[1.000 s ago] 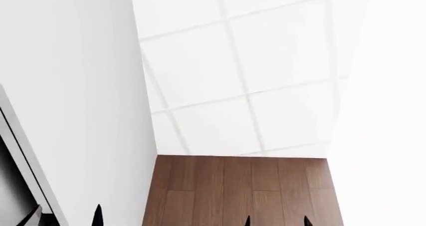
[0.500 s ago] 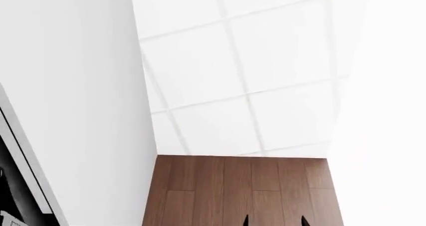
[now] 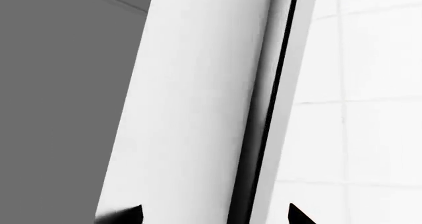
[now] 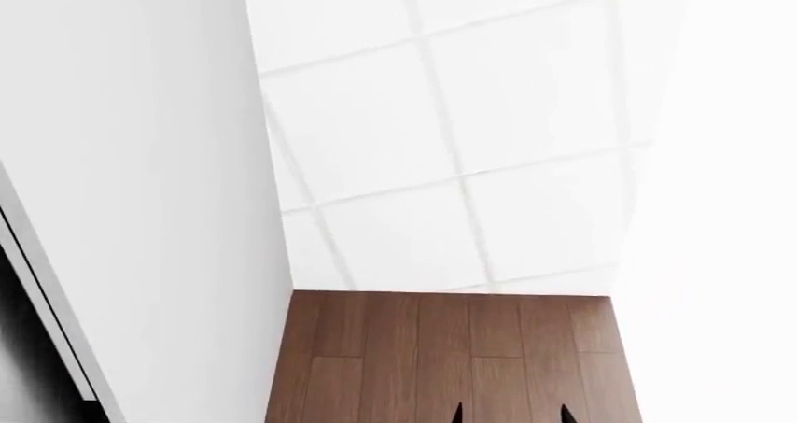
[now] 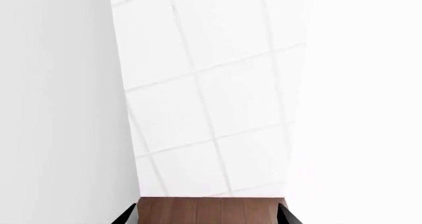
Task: Close the fridge door
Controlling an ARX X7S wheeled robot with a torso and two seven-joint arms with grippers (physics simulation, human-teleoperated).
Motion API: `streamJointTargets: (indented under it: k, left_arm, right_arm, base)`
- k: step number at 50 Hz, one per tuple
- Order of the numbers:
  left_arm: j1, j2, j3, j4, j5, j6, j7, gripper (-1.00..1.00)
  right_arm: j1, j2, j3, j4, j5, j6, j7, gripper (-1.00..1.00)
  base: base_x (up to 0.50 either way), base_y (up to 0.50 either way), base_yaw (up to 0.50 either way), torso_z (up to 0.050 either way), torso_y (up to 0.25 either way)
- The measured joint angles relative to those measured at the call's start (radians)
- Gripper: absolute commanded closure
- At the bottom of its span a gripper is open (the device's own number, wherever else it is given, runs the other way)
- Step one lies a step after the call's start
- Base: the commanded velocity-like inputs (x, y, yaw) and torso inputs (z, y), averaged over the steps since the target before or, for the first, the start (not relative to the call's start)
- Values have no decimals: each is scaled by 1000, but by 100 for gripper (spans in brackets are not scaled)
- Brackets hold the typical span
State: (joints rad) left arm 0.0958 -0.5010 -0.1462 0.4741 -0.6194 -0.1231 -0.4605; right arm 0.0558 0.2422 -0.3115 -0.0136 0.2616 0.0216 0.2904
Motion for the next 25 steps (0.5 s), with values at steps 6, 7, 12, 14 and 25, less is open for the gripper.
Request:
streamJointTargets:
  k: [6, 7, 12, 14, 25]
  left_arm:
    - [-45, -29, -37, -58, -22, -17, -6, -100]
    - [-53, -34, -44, -64, -23, -20, -9, -100]
    - [-93, -61, -88, -81, -3, -25, -26, -100]
    - [-107, -71, -103, -83, 8, -25, -31, -100]
    - [-204, -128, -139, -108, 41, -47, -46, -100]
  right_arm:
    - [-2, 3, -1, -2, 2, 0, 3, -100]
    - [-2, 3, -1, -2, 3, 0, 3, -100]
    - [-2, 5, -3, 1, 4, -3, 4, -100]
    - [-2, 6, -3, 2, 5, -5, 5, -100]
    - [3, 6, -7, 14, 8, -12, 7, -100]
  base:
    - [2, 1, 0, 3, 4]
    - [0, 0, 0, 0, 0]
    - [0, 0, 0, 0, 2]
    - [0, 0, 0, 0, 0]
    - [0, 0, 0, 0, 0]
